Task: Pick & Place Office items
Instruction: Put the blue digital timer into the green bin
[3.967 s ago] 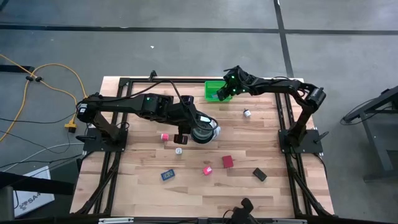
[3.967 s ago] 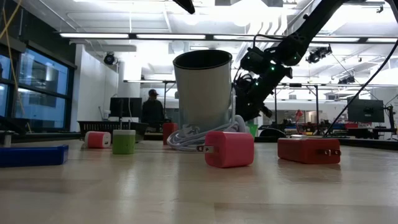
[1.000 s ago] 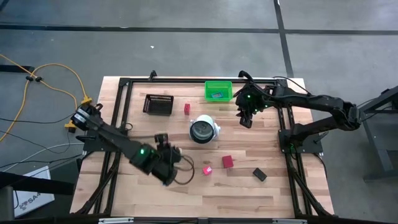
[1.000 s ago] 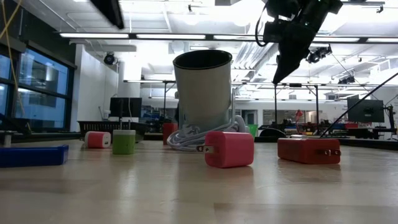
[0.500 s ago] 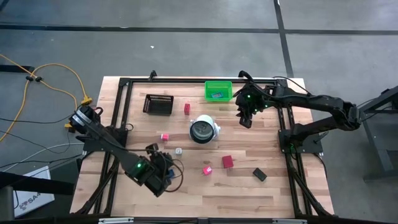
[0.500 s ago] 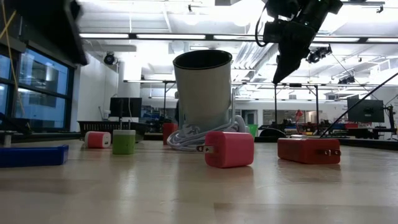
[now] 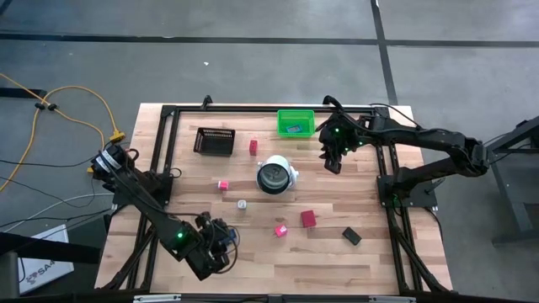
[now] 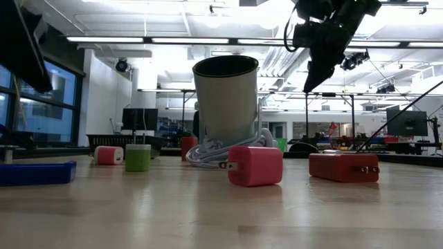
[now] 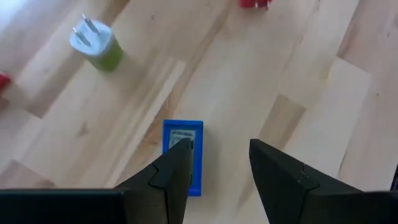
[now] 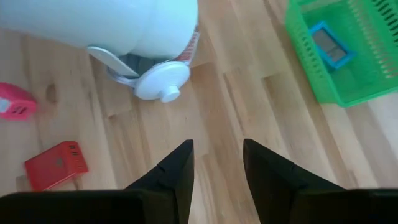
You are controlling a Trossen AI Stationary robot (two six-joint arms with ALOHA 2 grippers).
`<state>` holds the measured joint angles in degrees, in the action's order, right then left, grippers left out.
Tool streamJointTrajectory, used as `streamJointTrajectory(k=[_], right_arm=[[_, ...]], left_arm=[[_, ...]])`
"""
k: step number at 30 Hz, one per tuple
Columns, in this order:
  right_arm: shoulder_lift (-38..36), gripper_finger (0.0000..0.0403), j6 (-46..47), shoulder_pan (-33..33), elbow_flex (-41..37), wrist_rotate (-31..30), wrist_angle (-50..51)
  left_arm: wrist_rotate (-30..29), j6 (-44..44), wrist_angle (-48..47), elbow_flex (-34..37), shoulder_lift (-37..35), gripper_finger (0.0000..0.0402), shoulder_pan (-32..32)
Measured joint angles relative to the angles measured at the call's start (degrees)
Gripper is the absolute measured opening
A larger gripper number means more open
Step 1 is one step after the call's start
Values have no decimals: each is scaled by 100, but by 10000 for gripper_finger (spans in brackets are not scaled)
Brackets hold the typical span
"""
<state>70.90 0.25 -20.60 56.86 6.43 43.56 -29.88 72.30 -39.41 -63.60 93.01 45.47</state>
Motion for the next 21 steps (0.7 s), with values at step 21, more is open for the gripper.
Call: streamJointTrajectory(k=[21], right_arm=[[1,125,0,0,-2,263,-3]], left_arm=[[383,452,-11,1600,-1727,156,-26]])
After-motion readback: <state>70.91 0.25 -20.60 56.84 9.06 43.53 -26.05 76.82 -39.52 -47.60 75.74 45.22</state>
